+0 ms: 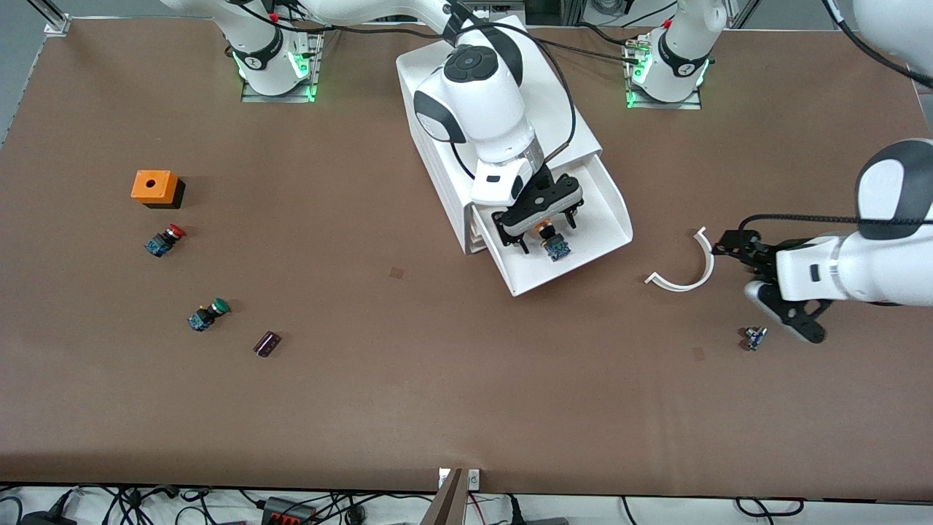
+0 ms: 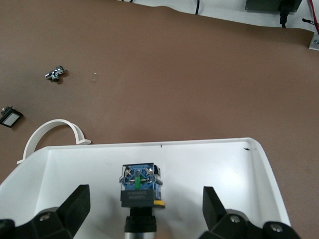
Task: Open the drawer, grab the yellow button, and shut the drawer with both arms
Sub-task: 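Grasp the yellow-based button with the right gripper while the left gripper withdraws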
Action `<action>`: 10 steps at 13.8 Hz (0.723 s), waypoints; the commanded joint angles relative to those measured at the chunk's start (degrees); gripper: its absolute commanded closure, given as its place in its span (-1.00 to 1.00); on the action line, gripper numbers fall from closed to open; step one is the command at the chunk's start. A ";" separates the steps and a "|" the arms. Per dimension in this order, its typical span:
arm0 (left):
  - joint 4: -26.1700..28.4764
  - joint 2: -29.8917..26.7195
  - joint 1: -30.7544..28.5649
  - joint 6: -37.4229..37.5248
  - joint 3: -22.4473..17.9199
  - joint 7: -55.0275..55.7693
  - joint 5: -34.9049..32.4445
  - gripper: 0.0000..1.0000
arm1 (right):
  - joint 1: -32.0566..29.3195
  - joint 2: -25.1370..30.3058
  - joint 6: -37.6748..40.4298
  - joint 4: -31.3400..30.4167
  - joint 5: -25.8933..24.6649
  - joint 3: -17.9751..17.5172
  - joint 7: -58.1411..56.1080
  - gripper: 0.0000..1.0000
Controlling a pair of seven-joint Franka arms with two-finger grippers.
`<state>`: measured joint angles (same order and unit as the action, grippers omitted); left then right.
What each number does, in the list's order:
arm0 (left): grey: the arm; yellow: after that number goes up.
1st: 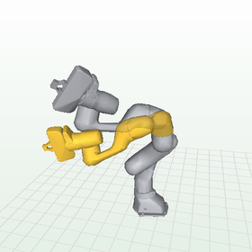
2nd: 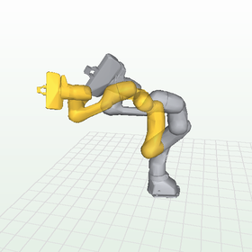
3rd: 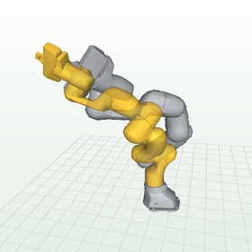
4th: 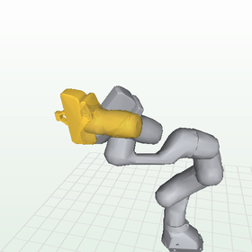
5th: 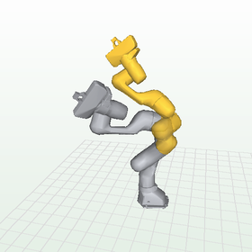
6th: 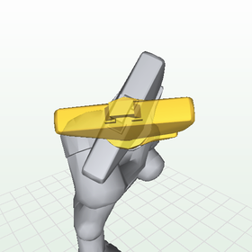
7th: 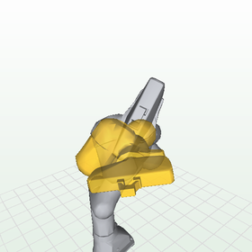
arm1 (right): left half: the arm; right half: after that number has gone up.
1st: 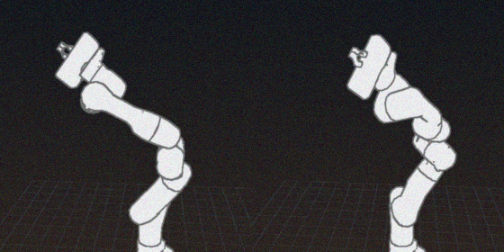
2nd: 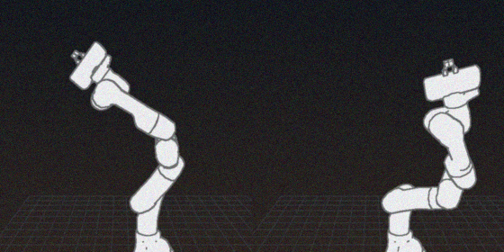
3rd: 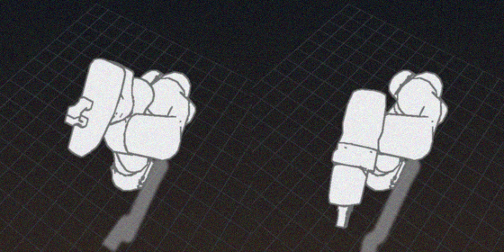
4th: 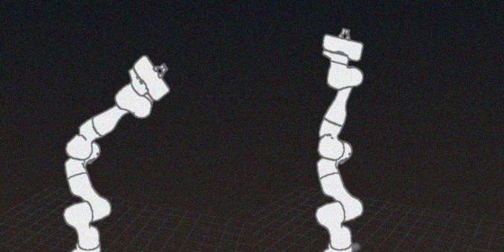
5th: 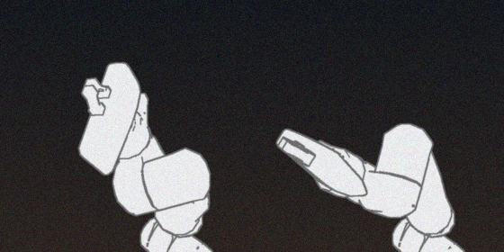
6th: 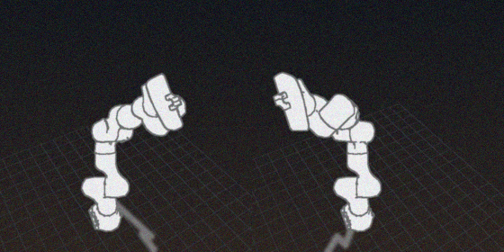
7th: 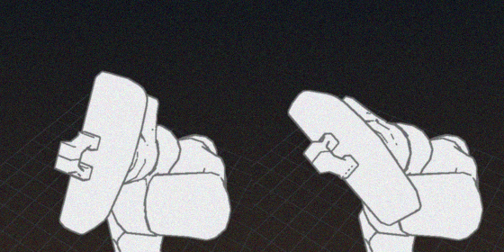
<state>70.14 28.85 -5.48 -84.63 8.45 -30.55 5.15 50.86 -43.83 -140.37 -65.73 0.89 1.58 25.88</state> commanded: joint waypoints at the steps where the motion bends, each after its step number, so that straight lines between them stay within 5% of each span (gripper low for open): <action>1: -7.36 0.50 0.38 0.44 -0.45 0.57 -5.05 -1.00 | 1.34 -2.66 -0.44 2.27 -0.97 1.31 1.19 -0.98; 4: -11.34 0.16 1.86 0.79 -0.18 3.46 -15.14 -1.00 | 1.96 -2.93 -0.44 2.79 -1.67 1.93 1.19 -0.83; 10: -11.61 0.07 2.14 0.87 0.43 12.95 -15.52 -1.00 | 2.31 -4.86 -0.44 4.73 -1.94 1.93 1.19 -0.63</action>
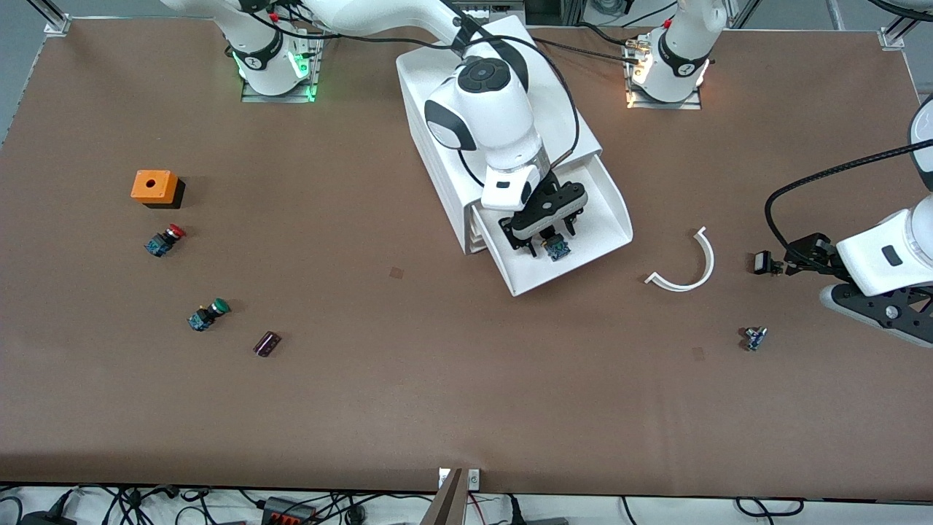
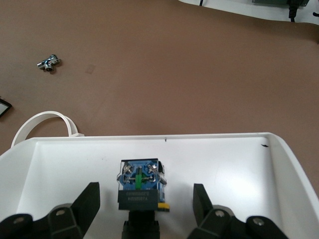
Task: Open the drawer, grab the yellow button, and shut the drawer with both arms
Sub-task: 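Grasp the yellow-based button with the right gripper while the left gripper withdraws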
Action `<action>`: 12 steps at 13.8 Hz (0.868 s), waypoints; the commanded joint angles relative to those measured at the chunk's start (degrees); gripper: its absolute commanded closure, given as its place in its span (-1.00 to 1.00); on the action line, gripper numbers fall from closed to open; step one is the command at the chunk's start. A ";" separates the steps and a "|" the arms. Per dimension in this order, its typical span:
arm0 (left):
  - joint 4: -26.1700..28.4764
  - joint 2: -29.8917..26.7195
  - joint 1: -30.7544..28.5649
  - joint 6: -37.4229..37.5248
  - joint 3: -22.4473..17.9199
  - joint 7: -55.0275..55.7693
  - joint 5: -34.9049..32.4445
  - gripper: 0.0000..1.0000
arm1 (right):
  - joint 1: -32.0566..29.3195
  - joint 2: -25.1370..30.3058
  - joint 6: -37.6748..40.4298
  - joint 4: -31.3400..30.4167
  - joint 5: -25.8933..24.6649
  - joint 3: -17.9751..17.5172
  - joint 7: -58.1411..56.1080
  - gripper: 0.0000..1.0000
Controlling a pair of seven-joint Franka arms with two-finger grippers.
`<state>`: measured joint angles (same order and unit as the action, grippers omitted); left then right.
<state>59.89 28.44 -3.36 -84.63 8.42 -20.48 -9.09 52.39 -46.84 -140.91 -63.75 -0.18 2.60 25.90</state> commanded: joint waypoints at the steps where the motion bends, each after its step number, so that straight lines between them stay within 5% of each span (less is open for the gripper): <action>1: -1.35 0.48 0.02 0.87 0.55 4.99 -0.58 -1.00 | 0.87 -1.85 0.02 2.75 -0.88 0.92 1.17 -0.58; 7: -1.35 0.48 -0.86 0.78 0.02 16.18 5.75 -1.00 | 1.14 -1.94 -0.07 2.75 -0.88 0.92 1.08 -0.20; 12: -1.35 0.48 -0.86 0.87 0.28 16.44 5.75 -1.00 | 1.14 -1.94 -0.07 2.75 -1.93 0.92 1.00 0.46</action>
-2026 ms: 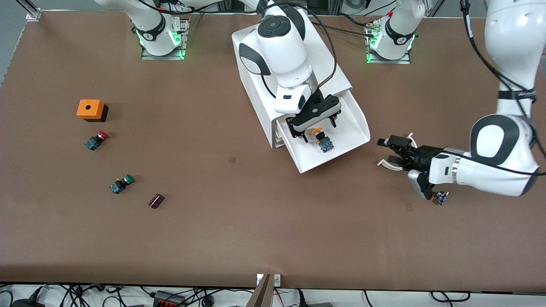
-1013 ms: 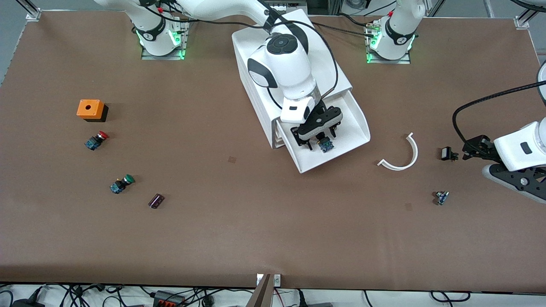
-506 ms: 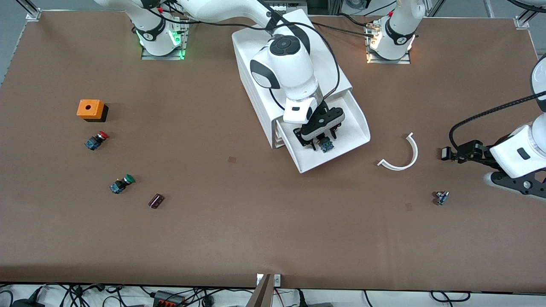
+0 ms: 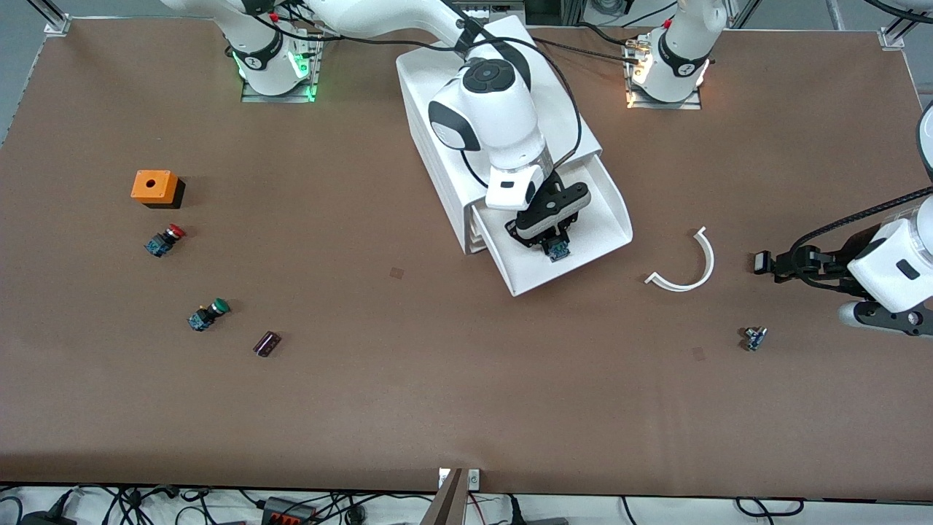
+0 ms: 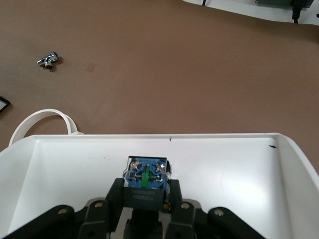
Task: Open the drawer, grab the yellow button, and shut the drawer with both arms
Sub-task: 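Lift the button out with the right gripper while the left gripper approaches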
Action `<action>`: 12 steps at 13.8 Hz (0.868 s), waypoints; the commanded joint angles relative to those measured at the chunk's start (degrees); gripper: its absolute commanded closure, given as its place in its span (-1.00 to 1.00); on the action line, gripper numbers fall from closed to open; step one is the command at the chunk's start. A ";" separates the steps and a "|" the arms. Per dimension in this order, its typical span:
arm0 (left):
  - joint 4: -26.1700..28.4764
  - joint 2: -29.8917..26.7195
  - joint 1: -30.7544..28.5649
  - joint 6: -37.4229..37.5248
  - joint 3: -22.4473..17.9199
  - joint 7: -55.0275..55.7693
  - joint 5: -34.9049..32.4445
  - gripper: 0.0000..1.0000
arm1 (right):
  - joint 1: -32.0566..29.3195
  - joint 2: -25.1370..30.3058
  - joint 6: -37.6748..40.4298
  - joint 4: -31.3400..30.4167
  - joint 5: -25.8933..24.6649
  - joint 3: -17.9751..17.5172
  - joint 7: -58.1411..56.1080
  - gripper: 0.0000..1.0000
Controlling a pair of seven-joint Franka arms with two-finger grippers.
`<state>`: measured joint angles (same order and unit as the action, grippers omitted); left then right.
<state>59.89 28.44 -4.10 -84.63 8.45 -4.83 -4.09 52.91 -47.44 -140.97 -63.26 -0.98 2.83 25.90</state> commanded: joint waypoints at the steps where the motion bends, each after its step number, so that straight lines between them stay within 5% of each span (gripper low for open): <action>1: -1.26 0.48 -0.12 0.96 0.26 0.79 0.75 -1.00 | 0.61 -1.26 0.08 2.27 -1.13 0.68 0.99 0.61; 6: -1.26 0.48 -0.03 0.96 0.34 1.66 0.84 -1.00 | 1.75 -0.64 2.36 2.61 -1.05 3.84 0.99 0.97; 12: -1.26 0.39 -0.03 1.05 0.43 2.46 0.84 -1.00 | -0.69 2.16 13.26 10.09 0.09 4.46 0.82 1.00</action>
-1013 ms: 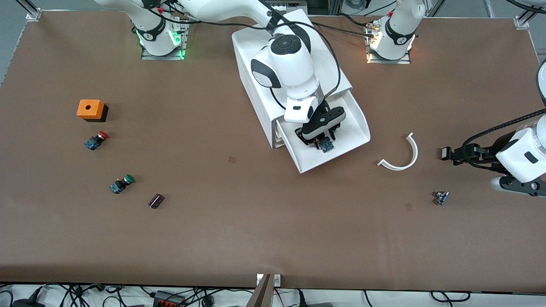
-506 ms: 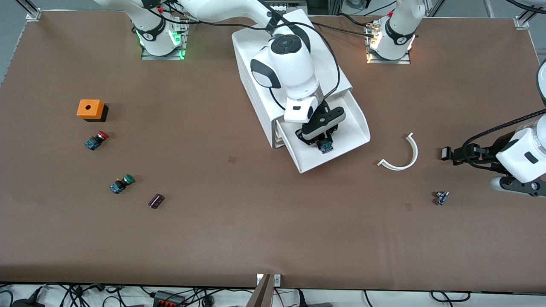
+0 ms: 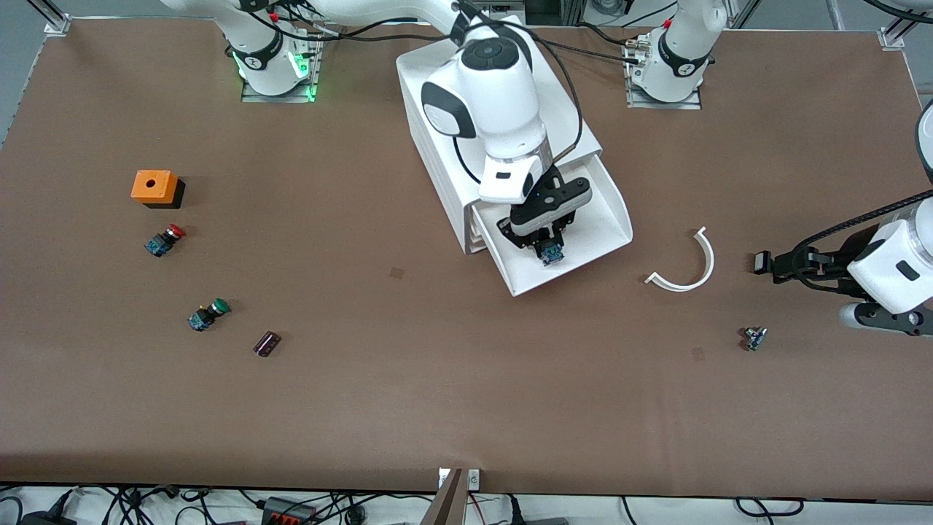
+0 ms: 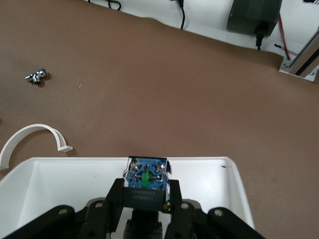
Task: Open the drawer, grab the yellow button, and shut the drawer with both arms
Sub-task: 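Lift the button out with the right gripper while the left gripper approaches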
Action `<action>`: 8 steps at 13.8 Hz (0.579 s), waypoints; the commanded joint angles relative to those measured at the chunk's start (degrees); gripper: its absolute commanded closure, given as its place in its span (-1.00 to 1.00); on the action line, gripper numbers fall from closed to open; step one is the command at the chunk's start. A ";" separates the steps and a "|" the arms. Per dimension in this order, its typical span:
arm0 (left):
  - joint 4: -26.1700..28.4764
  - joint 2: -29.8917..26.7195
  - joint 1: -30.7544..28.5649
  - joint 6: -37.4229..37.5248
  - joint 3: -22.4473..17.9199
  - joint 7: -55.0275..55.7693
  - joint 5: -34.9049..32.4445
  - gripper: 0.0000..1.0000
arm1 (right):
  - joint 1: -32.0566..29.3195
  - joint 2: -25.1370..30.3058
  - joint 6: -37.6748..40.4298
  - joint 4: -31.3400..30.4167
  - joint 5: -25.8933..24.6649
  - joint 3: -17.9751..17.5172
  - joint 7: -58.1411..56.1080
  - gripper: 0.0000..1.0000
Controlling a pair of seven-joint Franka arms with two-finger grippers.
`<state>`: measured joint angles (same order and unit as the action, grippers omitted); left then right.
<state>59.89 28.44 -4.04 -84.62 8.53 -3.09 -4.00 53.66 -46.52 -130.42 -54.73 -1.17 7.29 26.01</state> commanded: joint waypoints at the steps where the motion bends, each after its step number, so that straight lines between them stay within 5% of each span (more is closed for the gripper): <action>1: -1.26 0.04 -0.09 1.03 0.26 0.80 0.75 -1.00 | -2.84 1.95 4.37 1.55 1.33 -0.26 0.62 1.00; 8: 3.90 -0.93 3.77 -2.99 2.19 25.46 1.36 -1.00 | -12.68 7.41 23.43 -0.73 2.92 0.00 0.80 1.00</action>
<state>60.27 27.78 -1.39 -84.81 9.92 15.11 -3.80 43.52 -40.51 -111.02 -53.50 0.87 7.89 26.32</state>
